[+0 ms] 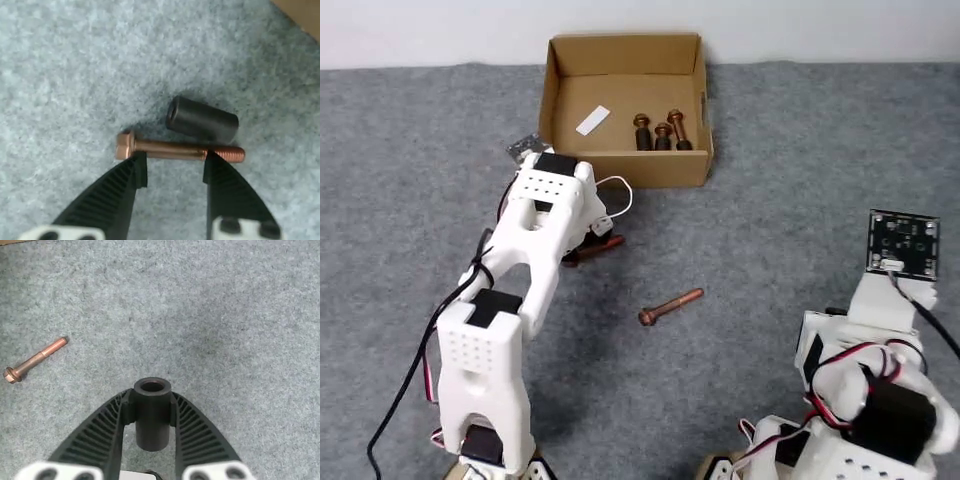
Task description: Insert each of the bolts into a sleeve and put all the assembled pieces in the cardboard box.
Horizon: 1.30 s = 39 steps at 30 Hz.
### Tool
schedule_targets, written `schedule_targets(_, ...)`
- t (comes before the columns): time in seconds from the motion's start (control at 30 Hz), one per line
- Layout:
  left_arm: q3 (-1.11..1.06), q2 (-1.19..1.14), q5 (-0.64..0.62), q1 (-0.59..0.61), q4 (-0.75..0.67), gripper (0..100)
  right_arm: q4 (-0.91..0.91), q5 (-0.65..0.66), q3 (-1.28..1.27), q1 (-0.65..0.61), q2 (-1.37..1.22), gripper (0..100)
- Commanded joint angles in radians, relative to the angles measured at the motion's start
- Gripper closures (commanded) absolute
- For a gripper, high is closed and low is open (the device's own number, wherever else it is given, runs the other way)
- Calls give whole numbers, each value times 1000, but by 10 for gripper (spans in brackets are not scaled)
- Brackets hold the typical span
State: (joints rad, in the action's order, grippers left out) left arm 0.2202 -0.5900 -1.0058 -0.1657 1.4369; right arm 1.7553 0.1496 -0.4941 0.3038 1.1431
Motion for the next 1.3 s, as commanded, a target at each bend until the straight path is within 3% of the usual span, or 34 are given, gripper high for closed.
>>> schedule_targets(0.0,31,-5,-11,-2,29,805,2,-9,6,8,-4,990)
schedule_targets(0.37,41,-58,17,120,69,805,2,-9,6,7,-4,990)
schedule_targets(0.63,147,-66,23,101,278,805,-31,-9,-44,8,4,990)
schedule_targets(1.27,156,15,25,-140,316,805,-35,-6,-49,8,4,990)
